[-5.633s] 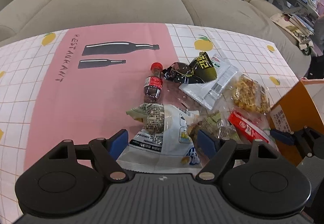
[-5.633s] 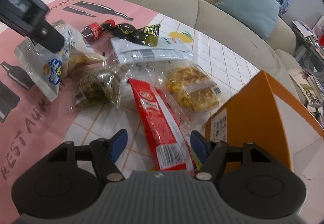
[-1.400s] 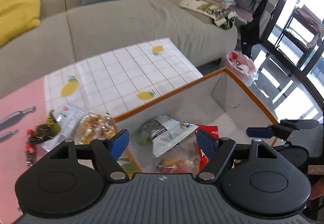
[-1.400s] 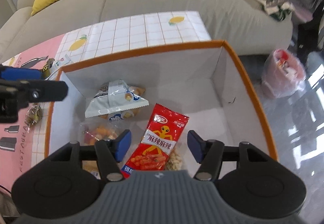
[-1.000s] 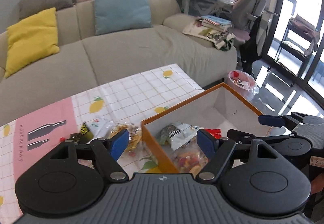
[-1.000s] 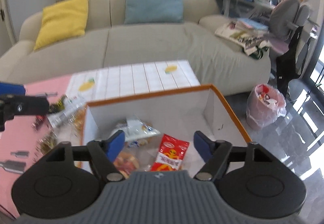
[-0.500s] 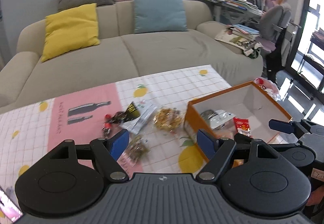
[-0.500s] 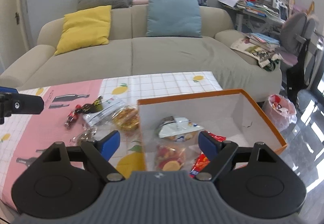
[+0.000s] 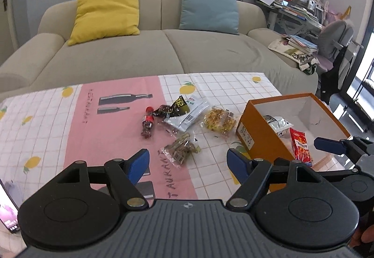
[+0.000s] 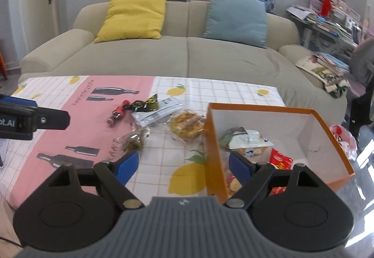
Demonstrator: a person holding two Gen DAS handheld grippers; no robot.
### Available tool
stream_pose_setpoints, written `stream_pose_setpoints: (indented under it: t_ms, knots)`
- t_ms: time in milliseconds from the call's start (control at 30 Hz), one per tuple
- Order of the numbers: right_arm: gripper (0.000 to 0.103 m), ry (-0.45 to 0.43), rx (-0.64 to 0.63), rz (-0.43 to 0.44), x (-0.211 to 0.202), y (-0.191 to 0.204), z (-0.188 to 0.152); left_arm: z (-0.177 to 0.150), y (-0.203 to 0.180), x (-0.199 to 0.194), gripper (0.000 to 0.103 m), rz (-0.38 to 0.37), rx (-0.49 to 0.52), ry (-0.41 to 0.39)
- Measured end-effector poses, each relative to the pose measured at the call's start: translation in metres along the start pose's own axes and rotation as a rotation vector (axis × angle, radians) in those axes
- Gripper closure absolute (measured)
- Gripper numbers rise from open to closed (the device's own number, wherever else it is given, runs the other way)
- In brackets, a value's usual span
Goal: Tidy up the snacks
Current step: 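Withdraw both tools from the box toward the remaining snacks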
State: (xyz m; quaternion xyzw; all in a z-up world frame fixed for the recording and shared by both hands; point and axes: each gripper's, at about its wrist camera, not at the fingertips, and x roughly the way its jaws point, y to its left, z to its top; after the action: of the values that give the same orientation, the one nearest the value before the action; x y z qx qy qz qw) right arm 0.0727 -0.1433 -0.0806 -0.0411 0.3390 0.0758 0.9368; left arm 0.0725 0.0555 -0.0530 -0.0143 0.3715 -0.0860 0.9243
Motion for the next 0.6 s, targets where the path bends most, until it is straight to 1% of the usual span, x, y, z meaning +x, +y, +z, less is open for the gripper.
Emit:
stream_pose_setpoints:
  t_ms: [100, 167, 267, 367, 467, 533, 600]
  knots:
    - [0.021, -0.001, -0.026, 0.005, 0.004, 0.010, 0.000, -0.004, 0.009, 0.004, 0.016, -0.019, -0.015, 0.005]
    - [0.023, 0.000, -0.038, 0.014, 0.008, 0.016, 0.000, -0.007, 0.015, 0.007, 0.016, -0.036, -0.029, 0.009]
    - [0.028, 0.010, -0.061, 0.033, 0.018, 0.025, 0.001, -0.010, 0.023, 0.015, 0.017, -0.079, -0.048, 0.017]
    - [0.031, 0.021, -0.088, 0.044, 0.031, 0.033, 0.001, -0.011, 0.029, 0.027, 0.017, -0.123, -0.045, 0.039]
    - [0.039, 0.030, -0.119, 0.048, 0.047, 0.038, 0.002, -0.011, 0.031, 0.041, 0.018, -0.120, -0.022, 0.052]
    - [0.041, 0.040, -0.137, 0.045, 0.059, 0.040, 0.004, -0.009, 0.031, 0.052, 0.020, -0.116, -0.008, 0.066]
    - [0.043, 0.043, -0.155, 0.048, 0.073, 0.040, 0.006, -0.007, 0.033, 0.066, 0.020, -0.125, -0.011, 0.083]
